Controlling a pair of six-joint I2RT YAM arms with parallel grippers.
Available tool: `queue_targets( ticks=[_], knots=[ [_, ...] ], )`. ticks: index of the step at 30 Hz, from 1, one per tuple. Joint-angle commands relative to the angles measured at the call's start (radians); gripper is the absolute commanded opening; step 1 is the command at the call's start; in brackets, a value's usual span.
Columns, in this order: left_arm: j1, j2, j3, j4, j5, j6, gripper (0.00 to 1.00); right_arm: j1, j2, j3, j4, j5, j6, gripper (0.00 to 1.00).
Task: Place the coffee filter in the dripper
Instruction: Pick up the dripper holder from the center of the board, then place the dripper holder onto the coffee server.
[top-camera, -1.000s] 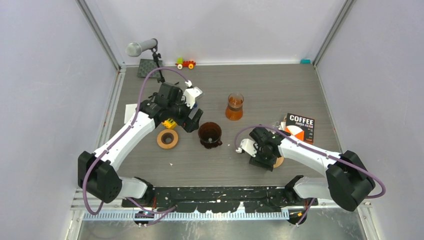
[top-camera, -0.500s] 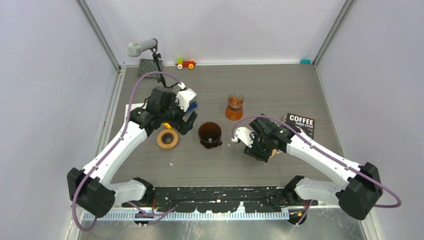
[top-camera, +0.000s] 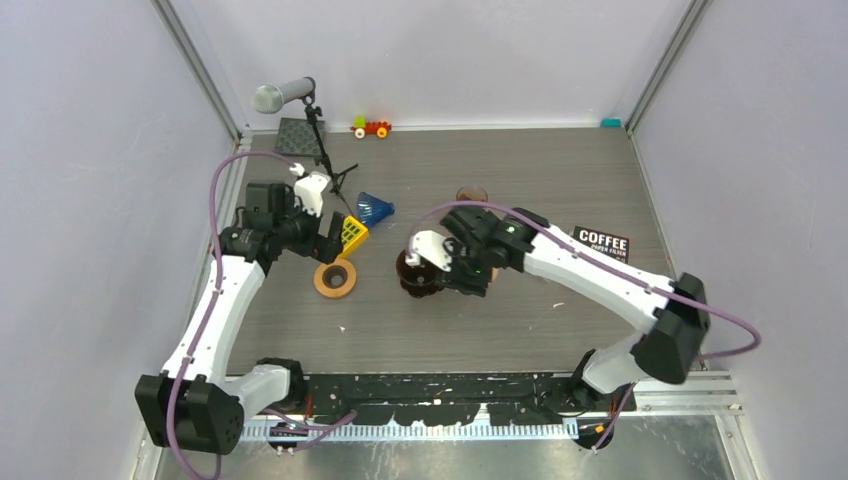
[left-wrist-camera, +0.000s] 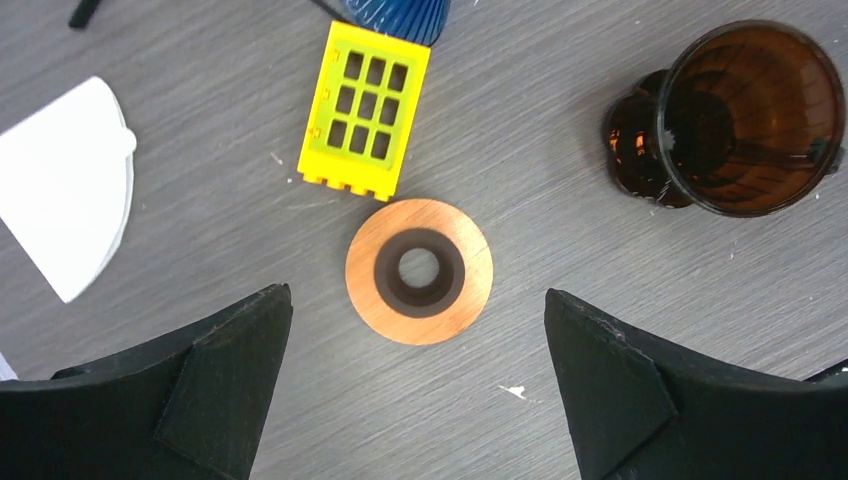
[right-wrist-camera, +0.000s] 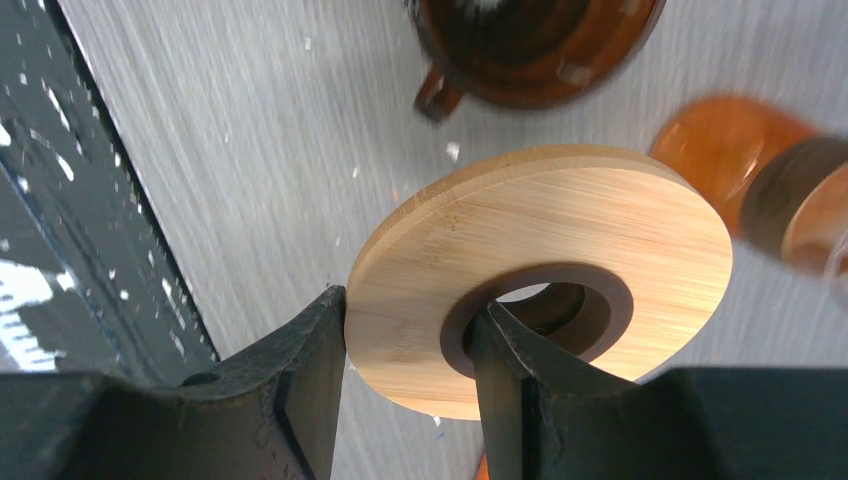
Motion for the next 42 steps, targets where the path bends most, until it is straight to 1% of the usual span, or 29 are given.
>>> queue_targets(
  ticks=[1,3,8,13,21,22,24,42],
  knots=[
    [0.054,-0.028,-0.03,0.01,0.036,-0.033,1.0,0.06,0.128,0.192,0.04,0.038,-0.03,0.32],
    [0.086,-0.026,-0.04,0.019,0.035,-0.047,1.0,0.076,0.199,0.262,0.023,0.048,-0.044,0.32],
    [0.191,-0.022,-0.052,0.03,0.07,-0.065,1.0,0.119,0.355,0.366,-0.009,0.059,-0.078,0.32],
    [0.242,-0.03,-0.051,0.017,0.122,-0.07,1.0,0.13,0.474,0.446,-0.033,0.07,-0.089,0.31],
    [0.245,-0.074,-0.061,0.03,0.153,-0.069,1.0,0.131,0.533,0.494,-0.039,0.095,-0.101,0.32],
    [0.246,-0.075,-0.061,0.029,0.157,-0.069,1.0,0.131,0.538,0.499,-0.044,0.125,-0.104,0.32],
    [0.246,-0.075,-0.061,0.026,0.165,-0.067,1.0,0.131,0.548,0.507,-0.055,0.137,-0.108,0.32],
    [0.246,-0.078,-0.06,0.022,0.184,-0.063,1.0,0.13,0.618,0.543,-0.098,0.125,-0.103,0.36]
  ],
)
